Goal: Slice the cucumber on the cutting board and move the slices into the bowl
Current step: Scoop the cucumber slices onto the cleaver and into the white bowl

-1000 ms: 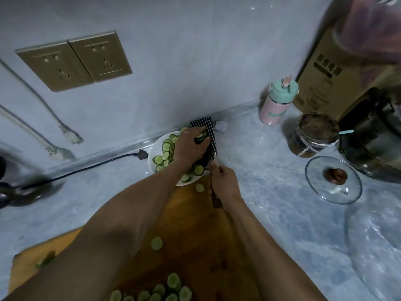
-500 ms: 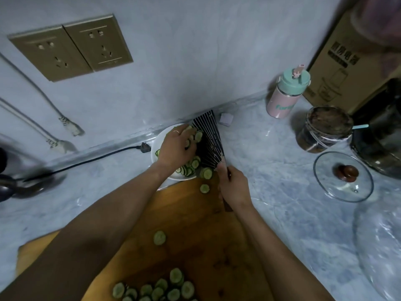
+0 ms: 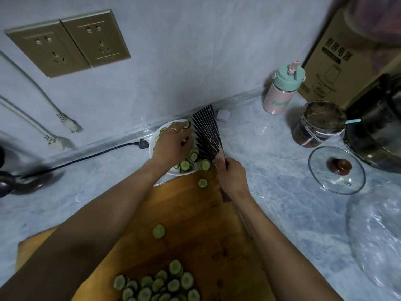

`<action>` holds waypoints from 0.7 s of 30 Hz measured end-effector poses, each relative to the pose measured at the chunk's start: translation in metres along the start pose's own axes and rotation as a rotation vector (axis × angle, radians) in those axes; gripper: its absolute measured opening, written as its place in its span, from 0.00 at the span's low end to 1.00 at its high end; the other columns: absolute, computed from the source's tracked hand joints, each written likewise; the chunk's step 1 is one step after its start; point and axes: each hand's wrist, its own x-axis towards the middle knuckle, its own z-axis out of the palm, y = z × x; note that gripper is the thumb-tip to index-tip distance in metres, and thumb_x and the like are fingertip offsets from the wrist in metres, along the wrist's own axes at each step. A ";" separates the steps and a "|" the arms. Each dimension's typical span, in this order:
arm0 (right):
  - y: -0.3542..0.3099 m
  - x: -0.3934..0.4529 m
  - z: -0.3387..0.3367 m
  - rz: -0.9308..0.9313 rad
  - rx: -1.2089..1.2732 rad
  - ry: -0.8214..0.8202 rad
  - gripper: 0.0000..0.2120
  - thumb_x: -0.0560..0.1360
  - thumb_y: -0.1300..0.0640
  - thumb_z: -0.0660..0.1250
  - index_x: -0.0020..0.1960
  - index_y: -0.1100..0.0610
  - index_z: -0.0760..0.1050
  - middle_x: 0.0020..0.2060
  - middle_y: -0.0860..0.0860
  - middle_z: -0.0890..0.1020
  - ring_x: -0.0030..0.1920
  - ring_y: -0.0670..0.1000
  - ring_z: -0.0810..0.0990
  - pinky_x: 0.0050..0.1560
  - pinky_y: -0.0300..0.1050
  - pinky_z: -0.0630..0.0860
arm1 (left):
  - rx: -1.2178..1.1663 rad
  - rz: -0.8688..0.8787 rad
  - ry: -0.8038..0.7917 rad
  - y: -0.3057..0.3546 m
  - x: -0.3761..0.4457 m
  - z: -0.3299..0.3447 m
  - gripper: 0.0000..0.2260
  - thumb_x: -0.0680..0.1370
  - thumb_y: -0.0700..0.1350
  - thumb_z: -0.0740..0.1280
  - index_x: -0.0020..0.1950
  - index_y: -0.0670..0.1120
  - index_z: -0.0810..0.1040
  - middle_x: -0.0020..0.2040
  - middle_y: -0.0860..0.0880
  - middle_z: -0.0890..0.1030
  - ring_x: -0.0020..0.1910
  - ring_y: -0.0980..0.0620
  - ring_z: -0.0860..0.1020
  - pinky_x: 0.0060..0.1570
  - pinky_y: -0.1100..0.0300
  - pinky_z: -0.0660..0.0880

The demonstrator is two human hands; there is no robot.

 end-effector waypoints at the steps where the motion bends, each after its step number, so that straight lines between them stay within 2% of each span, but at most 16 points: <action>1: -0.001 0.001 0.002 -0.003 -0.008 0.005 0.21 0.83 0.43 0.56 0.40 0.56 0.75 0.32 0.51 0.80 0.33 0.52 0.80 0.33 0.47 0.74 | -0.033 0.120 0.032 0.004 -0.006 0.000 0.12 0.78 0.47 0.67 0.58 0.45 0.83 0.63 0.43 0.79 0.60 0.42 0.78 0.57 0.50 0.75; 3: -0.002 0.004 0.005 -0.006 -0.026 0.021 0.21 0.83 0.44 0.55 0.39 0.55 0.74 0.33 0.50 0.78 0.35 0.50 0.78 0.32 0.42 0.68 | -0.081 0.331 0.037 0.008 -0.022 0.006 0.11 0.77 0.49 0.69 0.56 0.46 0.84 0.62 0.45 0.81 0.59 0.45 0.79 0.56 0.51 0.77; 7: -0.009 0.013 0.010 0.009 -0.050 0.035 0.23 0.83 0.43 0.54 0.45 0.59 0.77 0.36 0.50 0.78 0.36 0.48 0.76 0.30 0.38 0.63 | -0.069 0.432 -0.056 0.003 -0.039 0.017 0.10 0.77 0.47 0.70 0.57 0.47 0.83 0.60 0.47 0.81 0.58 0.46 0.80 0.53 0.49 0.79; 9: -0.009 0.016 0.012 0.011 -0.065 0.044 0.23 0.83 0.43 0.54 0.45 0.59 0.77 0.36 0.50 0.78 0.36 0.48 0.76 0.30 0.37 0.64 | -0.039 0.431 -0.052 0.001 -0.042 0.014 0.10 0.78 0.46 0.68 0.56 0.45 0.84 0.57 0.46 0.83 0.54 0.45 0.82 0.51 0.50 0.80; 12: -0.006 0.017 0.009 0.037 -0.037 0.023 0.24 0.83 0.41 0.54 0.43 0.59 0.76 0.35 0.54 0.81 0.36 0.53 0.80 0.34 0.45 0.75 | -0.013 0.370 -0.040 -0.008 -0.043 0.006 0.13 0.76 0.44 0.64 0.53 0.42 0.84 0.54 0.44 0.84 0.53 0.44 0.82 0.50 0.49 0.81; 16: -0.002 0.010 0.004 0.007 -0.028 0.014 0.25 0.83 0.42 0.54 0.41 0.60 0.76 0.32 0.55 0.80 0.27 0.47 0.79 0.27 0.38 0.73 | 0.000 0.276 -0.050 -0.014 -0.045 0.002 0.14 0.76 0.46 0.64 0.56 0.43 0.84 0.57 0.45 0.83 0.56 0.45 0.80 0.55 0.49 0.79; 19: 0.001 0.005 0.007 -0.021 -0.049 0.033 0.24 0.82 0.41 0.54 0.42 0.58 0.76 0.32 0.54 0.81 0.32 0.52 0.81 0.33 0.47 0.78 | -0.021 0.336 -0.089 0.001 -0.042 0.009 0.15 0.78 0.49 0.64 0.61 0.46 0.82 0.63 0.46 0.80 0.60 0.46 0.79 0.59 0.52 0.75; 21: 0.001 0.002 0.008 -0.020 -0.050 0.043 0.23 0.83 0.41 0.54 0.43 0.57 0.76 0.32 0.54 0.81 0.33 0.54 0.81 0.35 0.48 0.78 | -0.014 0.364 -0.118 0.005 -0.042 0.016 0.14 0.79 0.49 0.64 0.60 0.46 0.82 0.61 0.47 0.81 0.59 0.46 0.80 0.59 0.52 0.75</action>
